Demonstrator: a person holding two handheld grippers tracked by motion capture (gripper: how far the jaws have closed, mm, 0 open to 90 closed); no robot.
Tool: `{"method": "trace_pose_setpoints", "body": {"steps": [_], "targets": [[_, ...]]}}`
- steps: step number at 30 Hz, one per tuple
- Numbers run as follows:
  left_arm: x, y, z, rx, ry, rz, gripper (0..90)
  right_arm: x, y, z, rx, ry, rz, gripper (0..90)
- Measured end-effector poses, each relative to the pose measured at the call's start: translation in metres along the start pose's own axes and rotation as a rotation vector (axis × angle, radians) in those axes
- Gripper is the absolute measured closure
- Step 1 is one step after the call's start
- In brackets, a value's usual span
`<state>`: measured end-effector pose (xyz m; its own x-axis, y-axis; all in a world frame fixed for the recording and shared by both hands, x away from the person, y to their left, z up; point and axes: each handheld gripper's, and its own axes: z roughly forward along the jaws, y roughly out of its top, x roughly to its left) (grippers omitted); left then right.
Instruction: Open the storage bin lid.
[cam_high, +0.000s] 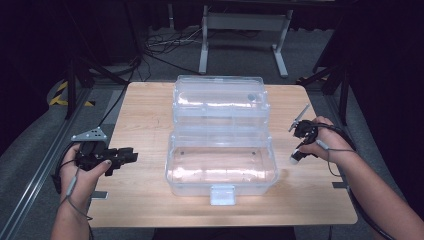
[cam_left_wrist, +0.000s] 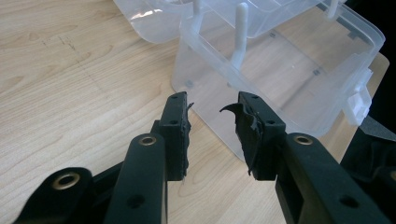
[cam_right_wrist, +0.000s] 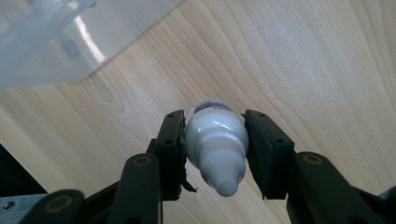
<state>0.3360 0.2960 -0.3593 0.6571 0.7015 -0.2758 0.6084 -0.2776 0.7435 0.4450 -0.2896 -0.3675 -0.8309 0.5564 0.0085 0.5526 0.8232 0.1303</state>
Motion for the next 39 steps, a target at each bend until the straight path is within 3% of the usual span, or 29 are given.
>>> {"method": "trace_pose_setpoints", "body": {"steps": [20,25,39], "targets": [[0.000,0.000,-0.001,0.000,-0.001,0.003,65.0,0.018,0.007,-0.046,-0.028,-0.033,-0.082,60.1],[0.000,0.000,-0.001,0.000,0.000,0.003,65.0,0.024,0.011,-0.053,-0.025,-0.049,-0.109,60.2],[0.000,0.000,-0.001,-0.001,-0.002,0.003,64.9,0.043,0.025,-0.067,-0.057,-0.034,-0.157,60.2]]}}
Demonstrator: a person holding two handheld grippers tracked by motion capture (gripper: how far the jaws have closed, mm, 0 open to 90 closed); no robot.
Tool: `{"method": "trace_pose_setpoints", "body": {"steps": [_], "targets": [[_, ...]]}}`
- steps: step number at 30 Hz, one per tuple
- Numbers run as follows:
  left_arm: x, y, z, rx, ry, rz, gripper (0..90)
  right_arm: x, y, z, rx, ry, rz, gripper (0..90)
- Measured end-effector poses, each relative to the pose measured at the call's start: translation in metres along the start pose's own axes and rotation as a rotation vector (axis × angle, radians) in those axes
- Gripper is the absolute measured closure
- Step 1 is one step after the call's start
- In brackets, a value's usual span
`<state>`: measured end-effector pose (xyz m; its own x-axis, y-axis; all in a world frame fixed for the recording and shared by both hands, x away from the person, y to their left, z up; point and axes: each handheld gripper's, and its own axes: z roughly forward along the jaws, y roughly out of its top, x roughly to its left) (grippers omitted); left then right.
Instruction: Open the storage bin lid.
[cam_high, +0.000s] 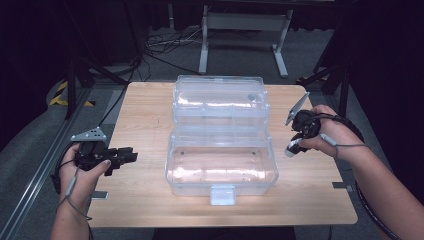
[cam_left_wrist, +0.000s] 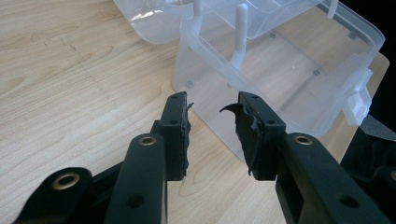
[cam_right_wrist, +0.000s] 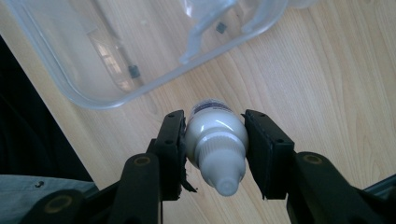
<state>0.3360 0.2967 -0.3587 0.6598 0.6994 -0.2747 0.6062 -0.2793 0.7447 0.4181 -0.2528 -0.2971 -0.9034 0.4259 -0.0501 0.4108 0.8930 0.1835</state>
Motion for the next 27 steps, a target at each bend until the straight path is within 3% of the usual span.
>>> {"method": "trace_pose_setpoints", "body": {"steps": [27], "targets": [[0.001,0.000,0.000,-0.002,-0.004,-0.001,64.0,0.037,0.045,-0.011,-0.004,0.023,-0.162,60.2]]}}
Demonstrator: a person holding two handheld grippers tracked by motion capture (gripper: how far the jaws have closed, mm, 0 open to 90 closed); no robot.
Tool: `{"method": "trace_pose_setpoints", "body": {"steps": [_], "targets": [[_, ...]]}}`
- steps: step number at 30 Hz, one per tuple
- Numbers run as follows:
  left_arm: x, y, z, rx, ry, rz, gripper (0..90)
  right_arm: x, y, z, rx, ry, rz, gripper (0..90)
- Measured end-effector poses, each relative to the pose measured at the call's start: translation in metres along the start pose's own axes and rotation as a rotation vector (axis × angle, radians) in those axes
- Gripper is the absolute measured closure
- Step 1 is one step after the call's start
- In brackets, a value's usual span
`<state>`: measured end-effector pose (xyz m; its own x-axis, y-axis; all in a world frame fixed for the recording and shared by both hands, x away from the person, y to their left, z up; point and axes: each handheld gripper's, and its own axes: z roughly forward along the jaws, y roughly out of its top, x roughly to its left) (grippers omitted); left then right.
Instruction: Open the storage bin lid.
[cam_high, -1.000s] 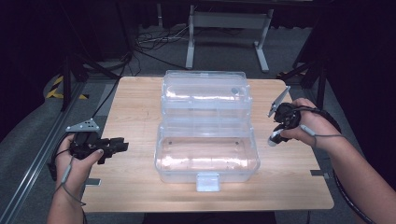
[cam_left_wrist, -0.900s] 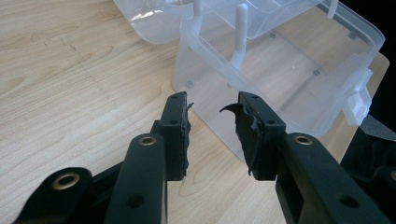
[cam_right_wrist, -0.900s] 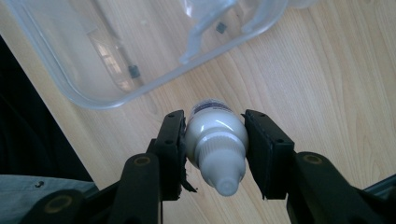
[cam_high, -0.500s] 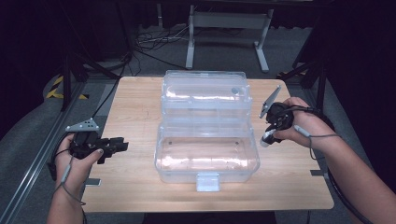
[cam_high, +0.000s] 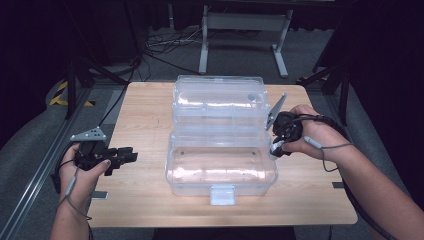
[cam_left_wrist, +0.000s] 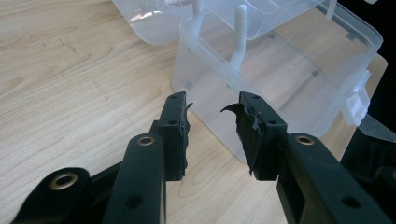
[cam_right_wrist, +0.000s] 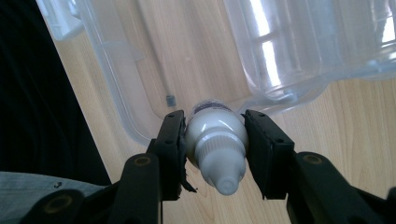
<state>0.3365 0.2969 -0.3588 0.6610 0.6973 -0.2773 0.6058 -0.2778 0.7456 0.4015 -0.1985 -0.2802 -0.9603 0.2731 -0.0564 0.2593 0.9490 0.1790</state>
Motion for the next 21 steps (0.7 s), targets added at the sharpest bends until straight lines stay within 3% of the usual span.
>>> {"method": "trace_pose_setpoints", "body": {"steps": [9,21], "targets": [[0.000,0.000,0.000,0.002,0.002,0.000,64.1,0.005,0.012,0.005,0.004,0.010,-0.029,60.2],[0.000,0.000,0.001,0.004,0.000,0.000,64.1,0.011,0.024,0.026,0.040,0.021,-0.085,60.2]]}}
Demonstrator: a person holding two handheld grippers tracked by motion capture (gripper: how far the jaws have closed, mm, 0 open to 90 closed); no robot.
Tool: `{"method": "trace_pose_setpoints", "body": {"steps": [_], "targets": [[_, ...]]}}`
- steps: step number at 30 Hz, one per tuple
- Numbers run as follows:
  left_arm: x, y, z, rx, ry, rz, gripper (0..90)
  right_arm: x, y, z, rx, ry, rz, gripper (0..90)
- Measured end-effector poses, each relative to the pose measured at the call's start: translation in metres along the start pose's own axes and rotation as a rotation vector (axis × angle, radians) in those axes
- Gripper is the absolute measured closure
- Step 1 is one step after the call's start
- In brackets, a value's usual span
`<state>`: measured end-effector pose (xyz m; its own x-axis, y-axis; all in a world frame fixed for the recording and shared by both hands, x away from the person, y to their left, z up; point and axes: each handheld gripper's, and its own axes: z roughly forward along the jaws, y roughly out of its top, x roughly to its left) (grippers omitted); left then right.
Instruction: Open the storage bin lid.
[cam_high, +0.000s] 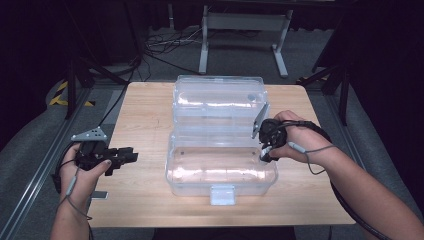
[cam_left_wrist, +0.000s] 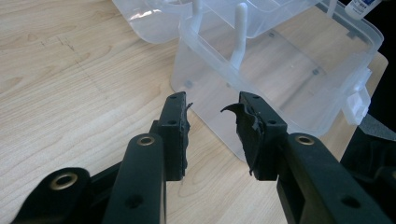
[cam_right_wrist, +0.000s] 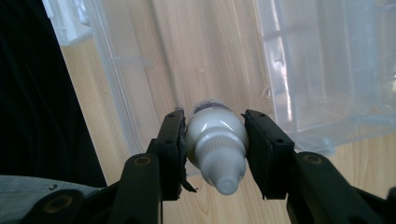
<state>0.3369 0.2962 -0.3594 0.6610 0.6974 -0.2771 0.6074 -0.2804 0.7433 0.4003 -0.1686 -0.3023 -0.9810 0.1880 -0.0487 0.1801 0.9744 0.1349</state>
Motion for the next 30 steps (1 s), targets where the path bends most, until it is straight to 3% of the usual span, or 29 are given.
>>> {"method": "trace_pose_setpoints", "body": {"steps": [10,30], "targets": [[0.000,0.000,0.000,0.001,0.000,0.002,64.1,0.002,0.002,0.019,0.038,0.020,-0.037,60.2],[0.000,0.000,0.001,0.005,-0.002,0.005,64.2,0.006,0.001,0.061,0.111,0.052,-0.057,60.1]]}}
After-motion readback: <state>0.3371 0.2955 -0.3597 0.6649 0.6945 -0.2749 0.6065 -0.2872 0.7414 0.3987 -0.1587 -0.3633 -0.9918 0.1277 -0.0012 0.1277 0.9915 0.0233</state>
